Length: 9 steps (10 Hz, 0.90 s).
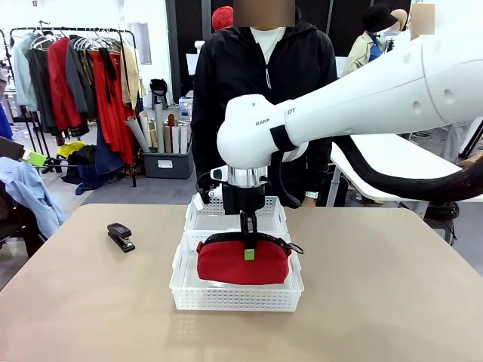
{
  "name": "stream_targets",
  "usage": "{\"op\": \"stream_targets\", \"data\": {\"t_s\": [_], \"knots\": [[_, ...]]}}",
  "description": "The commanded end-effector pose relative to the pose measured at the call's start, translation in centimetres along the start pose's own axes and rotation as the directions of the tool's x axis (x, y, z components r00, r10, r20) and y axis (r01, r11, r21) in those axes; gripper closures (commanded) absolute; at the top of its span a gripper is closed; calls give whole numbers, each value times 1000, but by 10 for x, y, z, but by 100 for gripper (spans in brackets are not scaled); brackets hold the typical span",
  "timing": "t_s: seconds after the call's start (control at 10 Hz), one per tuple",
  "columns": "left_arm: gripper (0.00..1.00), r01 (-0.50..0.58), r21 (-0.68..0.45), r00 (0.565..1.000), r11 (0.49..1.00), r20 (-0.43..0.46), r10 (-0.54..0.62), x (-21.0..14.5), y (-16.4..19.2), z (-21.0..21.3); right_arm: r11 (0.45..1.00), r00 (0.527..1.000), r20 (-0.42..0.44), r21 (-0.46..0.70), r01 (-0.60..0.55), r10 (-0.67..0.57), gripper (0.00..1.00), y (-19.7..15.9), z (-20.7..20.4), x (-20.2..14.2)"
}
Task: Distribute items into two baskets.
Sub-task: Place the picked Pencil pouch into the Organizing basket as instructed by the person.
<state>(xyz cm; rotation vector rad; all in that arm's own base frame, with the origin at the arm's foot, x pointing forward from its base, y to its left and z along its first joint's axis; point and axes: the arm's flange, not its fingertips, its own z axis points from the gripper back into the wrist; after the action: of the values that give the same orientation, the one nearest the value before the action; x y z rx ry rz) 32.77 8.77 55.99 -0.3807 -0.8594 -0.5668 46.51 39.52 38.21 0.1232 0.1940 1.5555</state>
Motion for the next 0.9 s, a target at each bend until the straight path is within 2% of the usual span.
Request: {"op": "stream_targets", "data": {"t_s": [0.0, 0.5, 0.6, 0.8], "knots": [[0, 6, -11, 1000, 1000, 9, -6, 0, 0, -1, 999, 999, -5, -19, -33, 33, 100, -4, -8, 4], [0, 6, -11, 1000, 1000, 9, -6, 0, 0, -1, 998, 998, 4, 10, -67, 67, 100, -6, -22, 12], [0, 6, -11, 1000, 1000, 9, -6, 0, 0, -1, 998, 998, 8, 11, -69, 69, 88, -6, -22, 12], [0, 6, -11, 1000, 1000, 9, -6, 0, 0, -1, 998, 998, 3, -8, -70, 70, 50, -4, -18, 11]]}}
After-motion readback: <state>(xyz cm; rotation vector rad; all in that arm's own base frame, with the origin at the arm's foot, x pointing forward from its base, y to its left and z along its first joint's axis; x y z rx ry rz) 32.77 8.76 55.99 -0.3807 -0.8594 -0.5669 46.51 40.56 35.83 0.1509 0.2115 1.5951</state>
